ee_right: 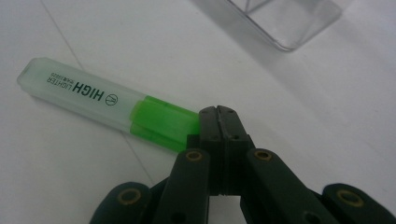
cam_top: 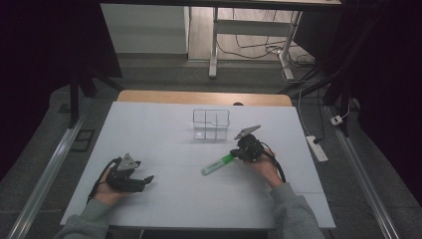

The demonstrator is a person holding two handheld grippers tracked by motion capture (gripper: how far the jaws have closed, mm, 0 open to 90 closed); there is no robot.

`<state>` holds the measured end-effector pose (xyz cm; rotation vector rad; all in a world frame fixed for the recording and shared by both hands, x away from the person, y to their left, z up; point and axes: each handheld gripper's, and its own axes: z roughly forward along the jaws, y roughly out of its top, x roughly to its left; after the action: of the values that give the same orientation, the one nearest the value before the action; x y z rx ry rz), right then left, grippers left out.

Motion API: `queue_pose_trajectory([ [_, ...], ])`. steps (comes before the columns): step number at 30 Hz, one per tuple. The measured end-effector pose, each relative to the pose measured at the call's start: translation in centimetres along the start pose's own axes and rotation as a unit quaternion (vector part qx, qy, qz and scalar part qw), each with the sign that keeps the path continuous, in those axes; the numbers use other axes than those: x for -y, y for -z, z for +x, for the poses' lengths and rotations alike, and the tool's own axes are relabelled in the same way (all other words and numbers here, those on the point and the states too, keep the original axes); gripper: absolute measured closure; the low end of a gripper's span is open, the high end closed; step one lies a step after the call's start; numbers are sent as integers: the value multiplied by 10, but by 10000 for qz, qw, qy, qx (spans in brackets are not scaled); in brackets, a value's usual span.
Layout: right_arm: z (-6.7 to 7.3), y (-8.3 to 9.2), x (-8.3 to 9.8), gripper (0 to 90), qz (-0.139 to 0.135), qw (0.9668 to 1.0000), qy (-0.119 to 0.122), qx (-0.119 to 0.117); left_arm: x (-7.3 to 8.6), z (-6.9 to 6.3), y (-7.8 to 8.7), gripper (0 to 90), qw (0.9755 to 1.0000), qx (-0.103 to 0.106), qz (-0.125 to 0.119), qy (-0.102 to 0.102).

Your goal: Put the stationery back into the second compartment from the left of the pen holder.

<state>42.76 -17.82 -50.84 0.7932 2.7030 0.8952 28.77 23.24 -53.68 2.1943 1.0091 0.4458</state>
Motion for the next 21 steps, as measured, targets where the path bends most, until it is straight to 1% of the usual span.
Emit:
queue_pose_trajectory([
  [6, 12, -4, -6, 895, 46, 9998, 135, -123, 0, 0, 0, 241, 10000, 16, 1, -7],
  [10, 18, -7, -8, 894, 53, 9997, 184, -181, 0, 0, 0, 241, 10000, 14, 0, -18],
  [20, 29, -12, -12, 894, 53, 9989, 173, -435, 0, 0, -1, 240, 10000, 12, 7, -40],
  [21, 30, -12, -13, 894, 59, 9988, 200, -449, 0, 0, -1, 240, 10000, 11, 6, -40],
])
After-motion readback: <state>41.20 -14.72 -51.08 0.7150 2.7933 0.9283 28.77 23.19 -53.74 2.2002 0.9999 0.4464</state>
